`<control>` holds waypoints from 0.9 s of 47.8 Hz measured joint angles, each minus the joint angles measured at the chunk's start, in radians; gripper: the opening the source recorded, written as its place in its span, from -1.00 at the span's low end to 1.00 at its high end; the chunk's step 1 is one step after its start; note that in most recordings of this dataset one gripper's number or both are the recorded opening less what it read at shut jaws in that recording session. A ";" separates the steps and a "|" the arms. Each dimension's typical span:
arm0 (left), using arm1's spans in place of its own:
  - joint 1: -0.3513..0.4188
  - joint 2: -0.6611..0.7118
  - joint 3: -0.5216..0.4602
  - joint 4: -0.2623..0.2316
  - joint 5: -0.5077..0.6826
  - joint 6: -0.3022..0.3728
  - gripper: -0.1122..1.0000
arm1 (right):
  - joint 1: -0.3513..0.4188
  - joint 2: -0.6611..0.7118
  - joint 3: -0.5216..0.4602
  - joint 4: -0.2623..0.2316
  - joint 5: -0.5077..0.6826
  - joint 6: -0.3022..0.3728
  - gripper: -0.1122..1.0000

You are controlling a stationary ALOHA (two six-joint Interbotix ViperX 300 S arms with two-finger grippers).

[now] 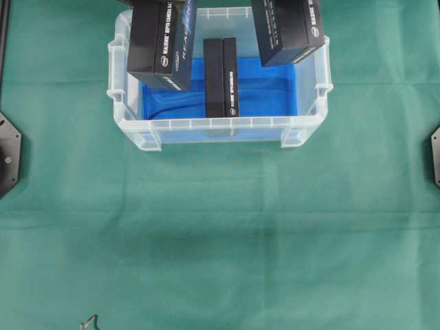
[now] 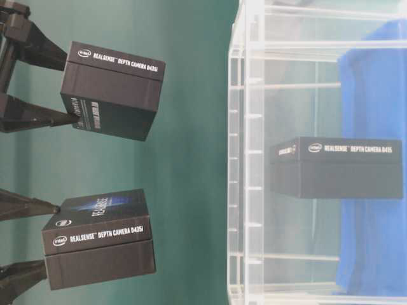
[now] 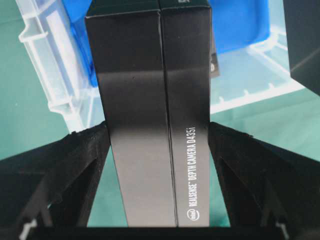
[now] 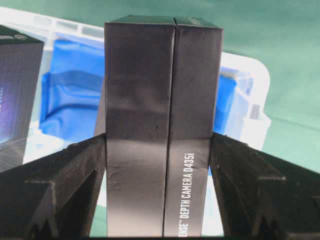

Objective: Take the box out of the case with both arms.
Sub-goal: 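Lift both held box pairs straight up out of the bin, then carry both box pairs forward over the bin rim toward the table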

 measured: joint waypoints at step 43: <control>-0.126 0.000 0.000 0.002 0.002 -0.091 0.35 | 0.152 0.000 0.000 -0.009 0.092 0.095 0.41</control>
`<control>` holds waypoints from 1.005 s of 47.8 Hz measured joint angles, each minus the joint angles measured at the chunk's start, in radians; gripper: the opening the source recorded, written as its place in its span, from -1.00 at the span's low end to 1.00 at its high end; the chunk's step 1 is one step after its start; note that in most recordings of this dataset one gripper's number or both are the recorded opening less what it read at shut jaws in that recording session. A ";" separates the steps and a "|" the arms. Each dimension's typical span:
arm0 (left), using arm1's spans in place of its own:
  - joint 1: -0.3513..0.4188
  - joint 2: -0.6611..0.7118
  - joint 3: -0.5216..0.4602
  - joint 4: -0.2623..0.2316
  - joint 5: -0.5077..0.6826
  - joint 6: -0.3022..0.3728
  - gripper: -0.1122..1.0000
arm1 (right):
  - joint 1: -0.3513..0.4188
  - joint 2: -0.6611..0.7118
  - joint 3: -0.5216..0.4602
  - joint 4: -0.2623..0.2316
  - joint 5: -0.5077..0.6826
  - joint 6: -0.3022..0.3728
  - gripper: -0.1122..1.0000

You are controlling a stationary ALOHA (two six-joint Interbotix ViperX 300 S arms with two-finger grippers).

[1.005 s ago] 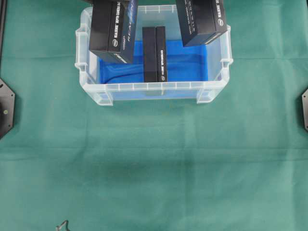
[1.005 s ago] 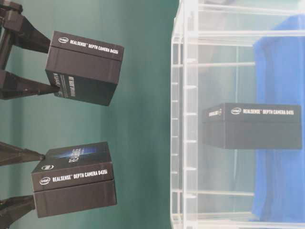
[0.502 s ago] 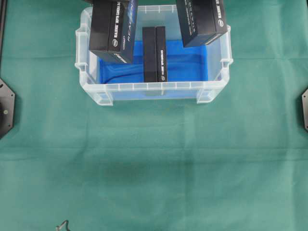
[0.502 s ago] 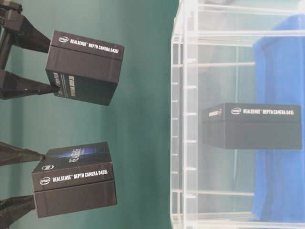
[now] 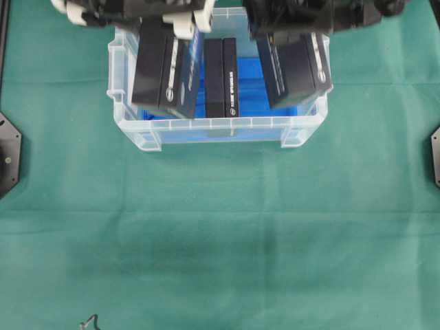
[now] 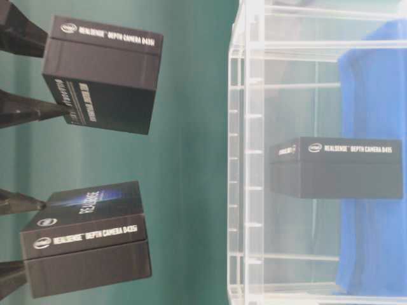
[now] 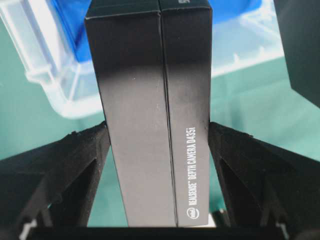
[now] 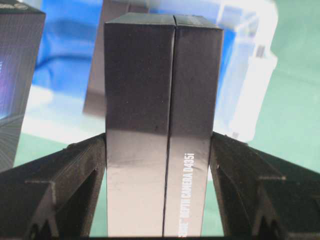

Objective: Take the box out of the case with both arms.
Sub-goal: 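Carry both box pairs forward over the bin rim toward the table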

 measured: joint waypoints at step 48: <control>-0.400 0.029 0.006 0.006 0.000 -0.405 0.35 | 0.445 -0.002 0.000 -0.064 0.064 0.414 0.41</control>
